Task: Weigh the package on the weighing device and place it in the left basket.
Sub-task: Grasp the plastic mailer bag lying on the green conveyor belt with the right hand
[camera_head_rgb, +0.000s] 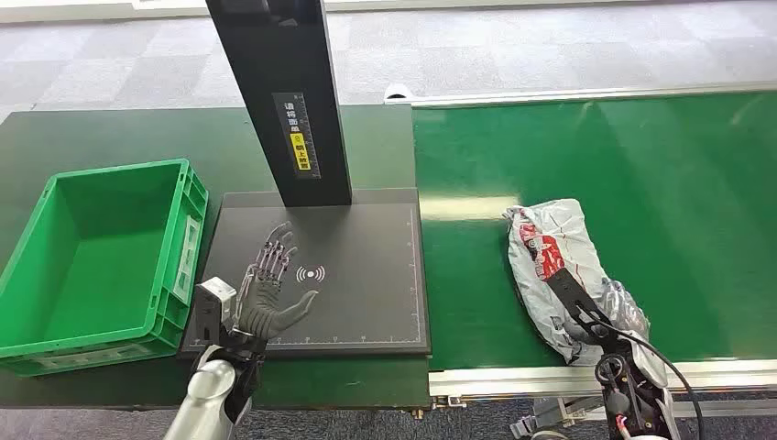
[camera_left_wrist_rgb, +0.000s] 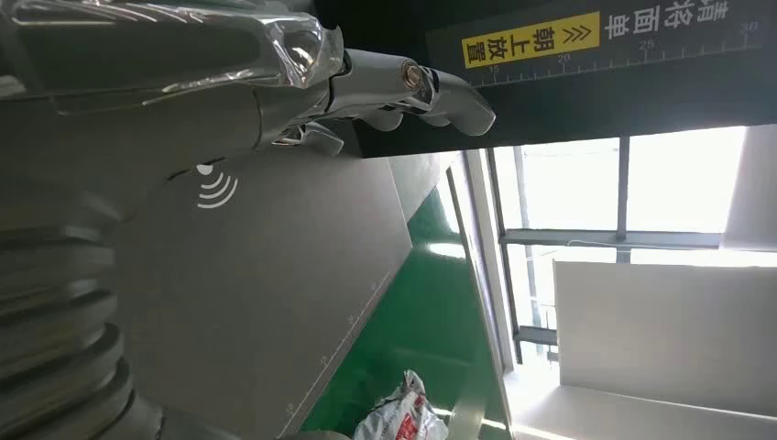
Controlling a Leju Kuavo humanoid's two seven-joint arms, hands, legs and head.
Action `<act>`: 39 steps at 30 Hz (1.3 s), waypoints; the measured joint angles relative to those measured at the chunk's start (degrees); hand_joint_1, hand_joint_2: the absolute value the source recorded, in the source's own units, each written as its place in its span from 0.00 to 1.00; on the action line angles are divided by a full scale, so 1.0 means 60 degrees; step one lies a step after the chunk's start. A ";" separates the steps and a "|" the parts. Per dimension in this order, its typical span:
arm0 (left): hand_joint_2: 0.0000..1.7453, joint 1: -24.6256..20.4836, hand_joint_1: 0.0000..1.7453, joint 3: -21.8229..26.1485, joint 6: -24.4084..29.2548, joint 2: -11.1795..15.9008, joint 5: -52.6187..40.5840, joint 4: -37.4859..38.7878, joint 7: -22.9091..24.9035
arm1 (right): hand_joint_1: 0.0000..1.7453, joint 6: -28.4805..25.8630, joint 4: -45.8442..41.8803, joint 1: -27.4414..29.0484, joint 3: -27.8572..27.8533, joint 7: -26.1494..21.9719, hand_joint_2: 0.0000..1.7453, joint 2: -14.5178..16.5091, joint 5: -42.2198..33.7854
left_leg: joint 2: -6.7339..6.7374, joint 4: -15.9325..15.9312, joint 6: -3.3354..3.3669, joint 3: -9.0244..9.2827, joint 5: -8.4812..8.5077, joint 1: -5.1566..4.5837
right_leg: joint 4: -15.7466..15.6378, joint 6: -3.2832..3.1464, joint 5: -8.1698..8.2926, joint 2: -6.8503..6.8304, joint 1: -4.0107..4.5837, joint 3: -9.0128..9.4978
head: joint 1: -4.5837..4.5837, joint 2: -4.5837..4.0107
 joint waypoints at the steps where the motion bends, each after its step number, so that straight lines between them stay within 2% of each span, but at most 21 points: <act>1: 1.00 -0.0006 0.00 -0.0001 0.0001 -0.0005 0.0000 0.0016 0.0001 | 0.56 0.0082 0.0063 -0.0033 0.0000 0.0007 1.00 -0.0010 0.0008 | 0.0000 0.0000 0.0000 0.0004 0.0000 0.0000 | 0.0000 0.0000 0.0000 0.0000 0.0000 0.0003 | 0.0001 0.0000; 2: 1.00 -0.0013 0.00 -0.0002 0.0003 -0.0010 0.0000 0.0033 0.0001 | 0.67 0.0174 0.0133 -0.0071 0.0000 0.0005 1.00 -0.0022 0.0010 | -0.0001 0.0000 0.0000 0.0008 0.0000 0.0000 | -0.0001 0.0000 -0.0001 0.0000 0.0000 0.0007 | 0.0000 0.0000; 3: 1.00 -0.0028 0.00 -0.0005 0.0007 -0.0020 0.0000 0.0068 0.0002 | 0.92 0.0346 0.0265 -0.0140 0.0000 -0.0008 1.00 -0.0044 0.0012 | -0.0001 0.0000 0.0001 0.0015 -0.0001 0.0000 | -0.0002 0.0001 -0.0001 0.0001 0.0000 0.0015 | 0.0001 0.0000; 4: 1.00 -0.0045 0.00 -0.0007 0.0017 -0.0030 -0.0001 0.0103 0.0001 | 1.00 0.0508 0.0399 -0.0208 0.0000 -0.0056 1.00 -0.0065 0.0000 | 0.0000 0.0000 0.0002 0.0023 -0.0002 0.0000 | -0.0003 0.0002 -0.0002 0.0001 0.0000 0.0025 | 0.0001 0.0000; 7: 1.00 -0.0087 0.00 -0.0011 0.0065 -0.0046 0.0000 0.0180 -0.0009 | 1.00 0.0744 0.0699 -0.0362 0.0002 -0.0309 1.00 -0.0112 -0.0096 | 0.0005 0.0000 0.0007 0.0044 -0.0007 0.0000 | -0.0005 0.0005 -0.0004 0.0001 0.0000 0.0050 | 0.0000 0.0000; 19: 1.00 -0.0094 0.00 -0.0009 0.0118 -0.0043 0.0102 0.0171 0.0046 | 1.00 0.0704 0.0994 -0.0522 0.0012 -0.1235 1.00 -0.0254 -0.0673 | 0.0004 0.0000 0.0011 0.0069 -0.0009 0.0001 | -0.0005 0.0006 -0.0004 -0.0001 0.0001 0.0078 | -0.0002 0.0000; 23: 1.00 -0.0059 0.00 -0.0006 0.0197 -0.0037 0.0152 0.0059 0.0084 | 1.00 0.0361 0.0942 -0.0440 0.0086 -0.1752 1.00 -0.0229 -0.0900 | 0.0003 0.0000 0.0011 0.0050 -0.0009 0.0001 | -0.0004 0.0006 -0.0005 -0.0001 0.0001 0.0065 | -0.0001 0.0000; 29: 1.00 0.0160 0.00 0.0066 0.0320 -0.0018 0.0213 -0.0393 0.0095 | 1.00 -0.0629 0.0116 -0.0183 0.0281 -0.3010 1.00 -0.0070 -0.1469 | 0.0004 0.0000 0.0010 0.0020 -0.0007 0.0000 | -0.0002 0.0006 -0.0004 -0.0001 0.0000 0.0037 | -0.0001 0.0000; 35: 1.00 0.0318 0.00 0.0227 0.0440 -0.0018 0.0239 -0.0837 0.0005 | 1.00 -0.0957 -0.0888 -0.0014 0.0346 -0.3531 1.00 0.0102 -0.1865 | 0.0002 0.0000 0.0010 0.0011 -0.0007 0.0001 | -0.0002 0.0006 -0.0004 -0.0001 0.0000 0.0027 | -0.0001 0.0000; 39: 1.00 0.0409 0.00 0.0326 0.0649 -0.0036 0.0378 -0.1084 -0.0369 | 1.00 -0.1662 -0.1891 0.0352 0.0351 -0.4669 1.00 0.0275 -0.2683 | 0.0001 0.0000 0.0010 0.0004 -0.0007 0.0001 | -0.0002 0.0006 -0.0004 -0.0001 0.0000 0.0017 | -0.0002 0.0000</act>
